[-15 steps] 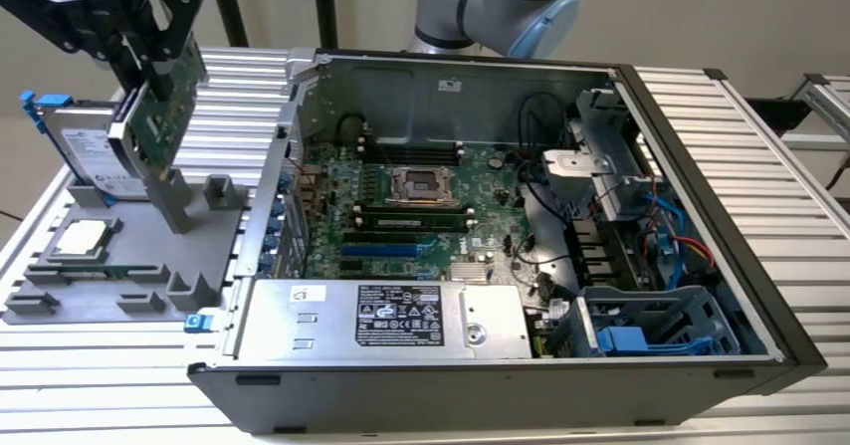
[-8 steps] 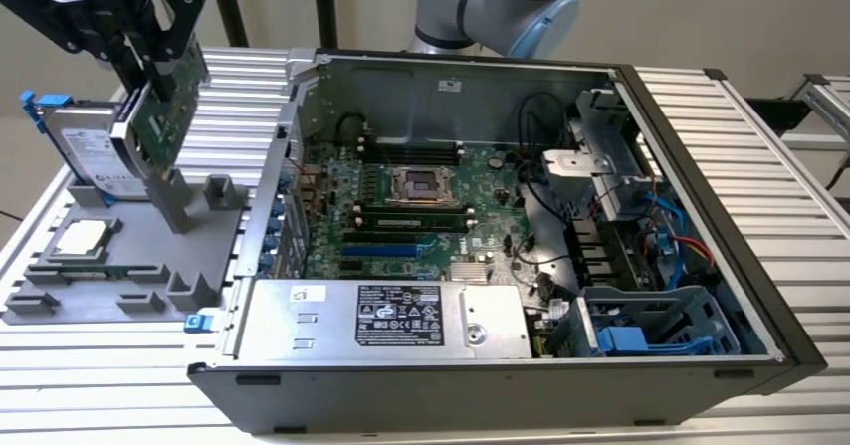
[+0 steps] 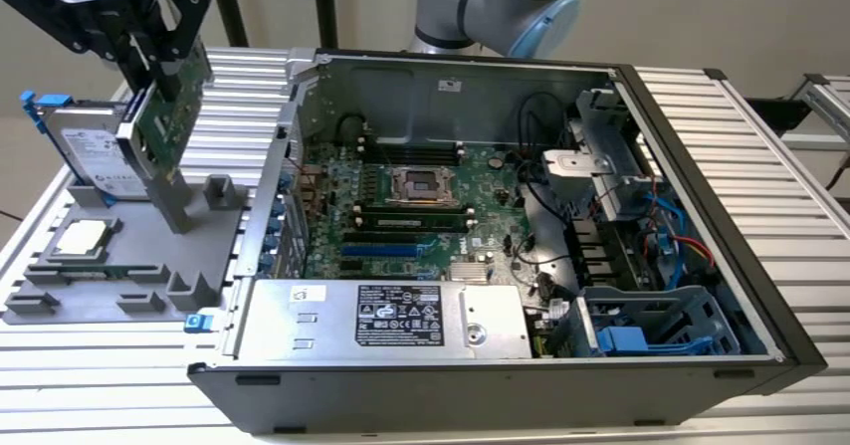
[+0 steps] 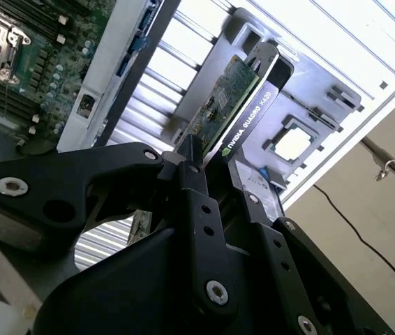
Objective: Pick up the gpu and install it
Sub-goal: 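Pick up the gpu and move the gpu toward the slot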
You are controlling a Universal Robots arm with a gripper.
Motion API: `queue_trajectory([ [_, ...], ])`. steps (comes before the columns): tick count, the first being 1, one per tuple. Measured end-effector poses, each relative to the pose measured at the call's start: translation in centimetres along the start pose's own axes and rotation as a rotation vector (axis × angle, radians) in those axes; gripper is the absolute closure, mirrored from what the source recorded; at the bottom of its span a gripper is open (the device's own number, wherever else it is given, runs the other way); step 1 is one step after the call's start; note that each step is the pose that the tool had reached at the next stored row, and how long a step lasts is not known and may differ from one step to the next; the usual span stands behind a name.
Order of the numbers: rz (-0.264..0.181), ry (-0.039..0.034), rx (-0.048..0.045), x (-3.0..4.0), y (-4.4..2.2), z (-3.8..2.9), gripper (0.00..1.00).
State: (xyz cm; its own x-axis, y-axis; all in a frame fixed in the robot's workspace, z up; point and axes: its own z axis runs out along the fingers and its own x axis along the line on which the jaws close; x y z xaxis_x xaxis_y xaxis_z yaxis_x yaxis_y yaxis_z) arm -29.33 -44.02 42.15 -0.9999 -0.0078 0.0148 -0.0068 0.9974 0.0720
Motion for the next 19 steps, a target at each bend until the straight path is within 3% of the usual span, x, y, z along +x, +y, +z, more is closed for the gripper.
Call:
queue_trajectory([
  [19, 0.013, 0.0073, -0.0003, -1.42, -0.01, -0.02, 1.00],
])
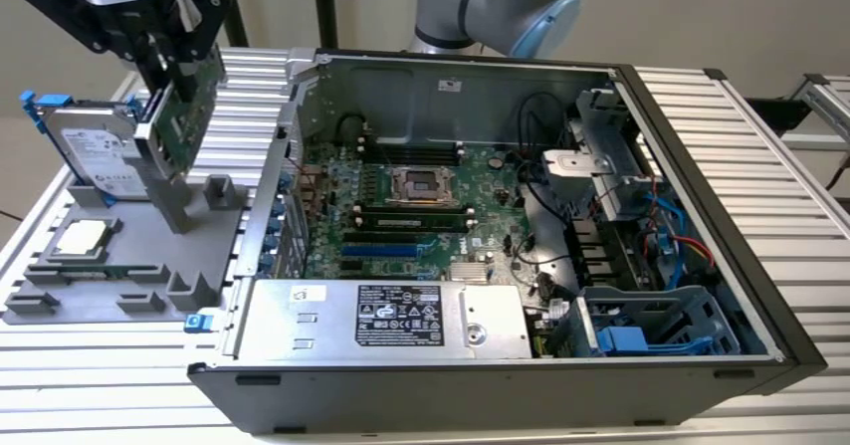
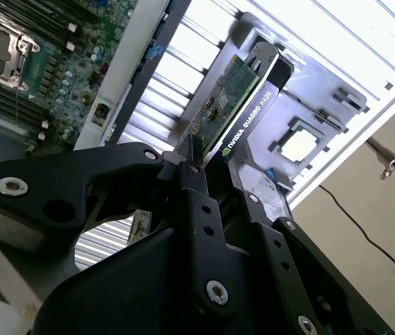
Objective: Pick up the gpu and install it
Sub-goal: 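Pick up the gpu and move the gpu toward the slot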
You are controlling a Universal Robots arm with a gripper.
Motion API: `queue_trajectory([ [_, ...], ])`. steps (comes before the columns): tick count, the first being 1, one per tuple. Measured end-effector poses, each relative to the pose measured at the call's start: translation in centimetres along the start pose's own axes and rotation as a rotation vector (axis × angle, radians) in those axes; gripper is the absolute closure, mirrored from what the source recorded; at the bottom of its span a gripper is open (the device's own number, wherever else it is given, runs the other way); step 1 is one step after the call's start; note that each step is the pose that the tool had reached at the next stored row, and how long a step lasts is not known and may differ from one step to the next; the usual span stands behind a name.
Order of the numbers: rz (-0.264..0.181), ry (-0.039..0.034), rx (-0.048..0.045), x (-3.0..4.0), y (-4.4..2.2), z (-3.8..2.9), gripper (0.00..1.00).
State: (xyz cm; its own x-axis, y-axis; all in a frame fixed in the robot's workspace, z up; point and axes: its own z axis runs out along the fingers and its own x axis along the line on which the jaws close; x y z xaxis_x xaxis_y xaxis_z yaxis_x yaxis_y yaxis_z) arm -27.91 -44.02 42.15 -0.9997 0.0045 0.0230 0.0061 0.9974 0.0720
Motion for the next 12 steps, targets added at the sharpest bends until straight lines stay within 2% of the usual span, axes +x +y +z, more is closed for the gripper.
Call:
queue_trajectory([
  [12, 0.000, 0.0056, 0.0001, -0.98, 0.01, -0.03, 1.00],
])
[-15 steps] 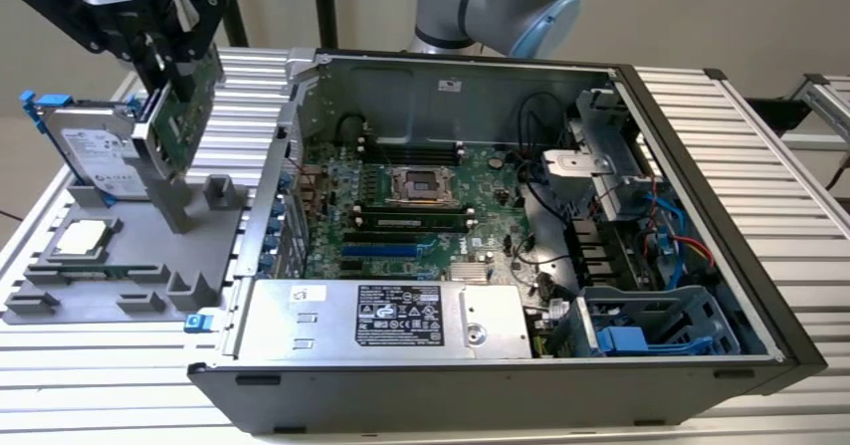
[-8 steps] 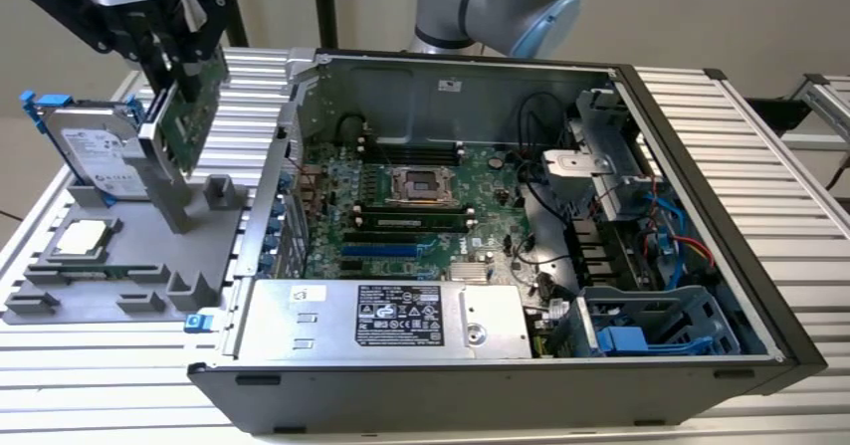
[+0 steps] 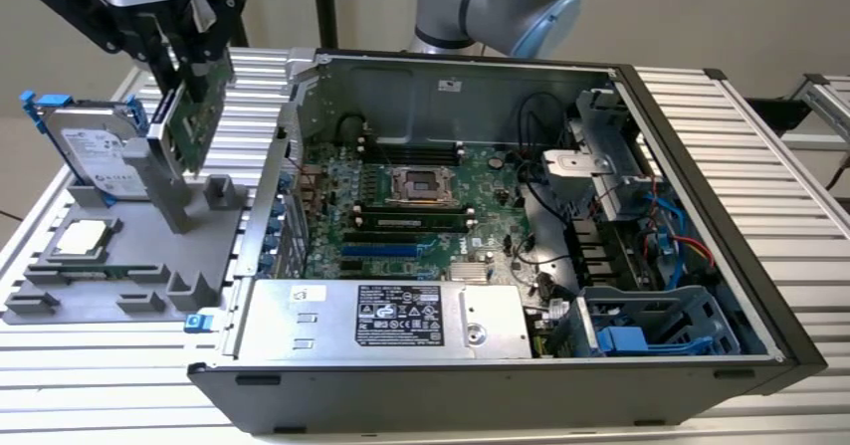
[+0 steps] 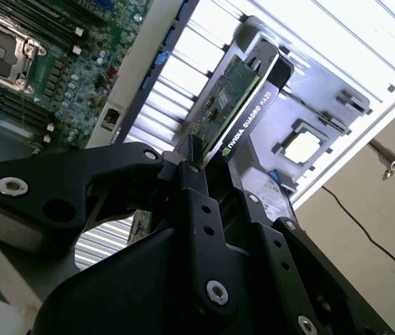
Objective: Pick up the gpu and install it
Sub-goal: 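Pick up the gpu and move the gpu toward the slot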
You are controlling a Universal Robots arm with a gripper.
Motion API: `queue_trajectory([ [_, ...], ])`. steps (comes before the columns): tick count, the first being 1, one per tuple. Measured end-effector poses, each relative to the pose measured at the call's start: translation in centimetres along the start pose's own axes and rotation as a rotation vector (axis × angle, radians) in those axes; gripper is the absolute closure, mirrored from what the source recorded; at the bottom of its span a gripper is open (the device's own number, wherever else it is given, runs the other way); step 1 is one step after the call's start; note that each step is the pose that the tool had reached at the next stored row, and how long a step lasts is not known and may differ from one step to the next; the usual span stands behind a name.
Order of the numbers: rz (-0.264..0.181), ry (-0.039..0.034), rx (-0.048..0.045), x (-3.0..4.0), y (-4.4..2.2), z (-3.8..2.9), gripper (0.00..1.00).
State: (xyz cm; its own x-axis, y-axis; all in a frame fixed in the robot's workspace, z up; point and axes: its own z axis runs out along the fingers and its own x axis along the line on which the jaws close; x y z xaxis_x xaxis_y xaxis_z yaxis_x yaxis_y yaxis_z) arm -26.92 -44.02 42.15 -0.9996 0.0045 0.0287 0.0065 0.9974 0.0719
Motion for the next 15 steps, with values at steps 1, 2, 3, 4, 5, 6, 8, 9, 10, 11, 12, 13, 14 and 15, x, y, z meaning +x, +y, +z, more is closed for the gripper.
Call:
queue_trajectory([
  [1, 0.000, 0.0008, 0.0000, -0.14, 0.00, 0.00, 1.00],
  [2, 0.000, 0.0012, 0.0000, -0.21, 0.00, -0.01, 1.00],
  [3, 0.000, 0.0016, 0.0000, -0.28, 0.00, 0.00, 1.00],
  [4, 0.000, 0.0020, 0.0000, -0.35, 0.00, -0.01, 1.00],
  [5, 0.000, 0.0025, 0.0000, -0.42, 0.00, -0.01, 1.00],
  [6, 0.000, 0.0029, 0.0000, -0.48, 0.00, -0.01, 1.00],
  [8, 0.000, 0.0037, -0.0001, -0.60, 0.00, -0.01, 1.00],
  [9, 0.000, 0.0041, -0.0001, -0.66, 0.00, -0.01, 1.00],
  [10, 0.000, 0.0045, 0.0000, -0.71, 0.01, -0.02, 1.00],
  [11, 0.000, 0.0050, 0.0000, -0.77, 0.00, -0.02, 1.00],
  [12, 0.000, 0.0053, 0.0000, -0.83, 0.01, -0.02, 1.00],
  [13, 0.000, 0.0056, 0.0000, -0.88, 0.01, -0.02, 1.00],
  [14, 0.000, 0.0060, 0.0000, -0.94, 0.00, -0.02, 1.00],
  [15, 0.000, 0.0064, 0.0000, -0.99, 0.01, -0.03, 1.00],
])
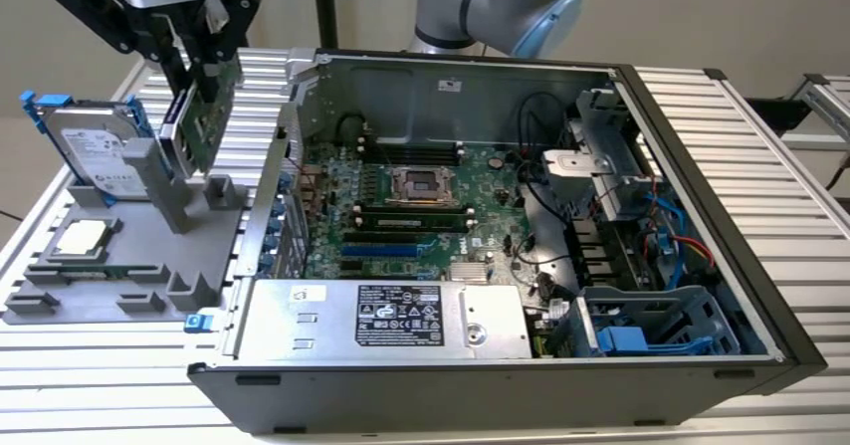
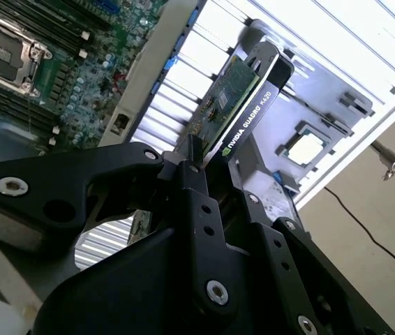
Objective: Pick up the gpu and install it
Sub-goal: 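Pick up the gpu and move the gpu toward the slot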
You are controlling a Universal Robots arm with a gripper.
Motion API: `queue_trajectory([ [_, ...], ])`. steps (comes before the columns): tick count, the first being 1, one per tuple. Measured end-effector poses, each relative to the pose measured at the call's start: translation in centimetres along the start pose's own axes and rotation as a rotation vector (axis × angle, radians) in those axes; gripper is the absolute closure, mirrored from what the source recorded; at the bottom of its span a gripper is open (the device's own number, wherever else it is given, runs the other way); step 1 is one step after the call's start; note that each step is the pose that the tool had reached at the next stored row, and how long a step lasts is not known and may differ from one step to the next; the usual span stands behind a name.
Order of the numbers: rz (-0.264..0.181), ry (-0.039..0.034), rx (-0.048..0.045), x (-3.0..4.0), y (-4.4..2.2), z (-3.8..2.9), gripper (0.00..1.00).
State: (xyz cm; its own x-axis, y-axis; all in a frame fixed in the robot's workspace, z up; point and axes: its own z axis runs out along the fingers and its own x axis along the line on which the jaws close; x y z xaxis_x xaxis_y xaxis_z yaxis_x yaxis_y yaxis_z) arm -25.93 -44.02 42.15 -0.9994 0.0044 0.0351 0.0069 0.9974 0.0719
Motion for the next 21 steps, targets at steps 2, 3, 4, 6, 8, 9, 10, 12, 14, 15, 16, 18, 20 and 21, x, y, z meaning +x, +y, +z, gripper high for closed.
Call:
queue_trajectory([
  [2, 0.000, 0.0007, -0.0001, -0.11, 0.00, 0.00, 1.00],
  [3, 0.000, 0.0011, 0.0000, -0.17, 0.00, -0.01, 1.00],
  [4, 0.000, 0.0015, 0.0000, -0.22, 0.00, -0.01, 1.00],
  [6, 0.000, 0.0022, 0.0000, -0.34, 0.00, -0.01, 1.00],
  [8, 0.000, 0.0029, 0.0000, -0.45, 0.00, -0.01, 1.00],
  [9, 0.000, 0.0033, 0.0000, -0.50, 0.00, -0.02, 1.00],
  [10, 0.000, 0.0036, 0.0000, -0.56, 0.00, -0.02, 1.00],
  [12, 0.000, 0.0043, 0.0000, -0.67, 0.01, -0.02, 1.00],
  [14, 0.000, 0.0049, -0.0001, -0.77, 0.00, -0.02, 1.00],
  [15, 0.000, 0.0053, 0.0000, -0.83, 0.01, -0.03, 1.00],
  [16, 0.000, 0.0056, 0.0000, -0.88, 0.01, -0.03, 1.00],
  [18, 0.001, 0.0064, 0.0000, -0.98, 0.01, -0.04, 1.00],
  [20, 0.000, 0.0070, -0.0001, -1.08, 0.01, -0.03, 1.00],
  [21, 0.001, 0.0074, 0.0000, -1.13, 0.01, -0.04, 1.00],
])
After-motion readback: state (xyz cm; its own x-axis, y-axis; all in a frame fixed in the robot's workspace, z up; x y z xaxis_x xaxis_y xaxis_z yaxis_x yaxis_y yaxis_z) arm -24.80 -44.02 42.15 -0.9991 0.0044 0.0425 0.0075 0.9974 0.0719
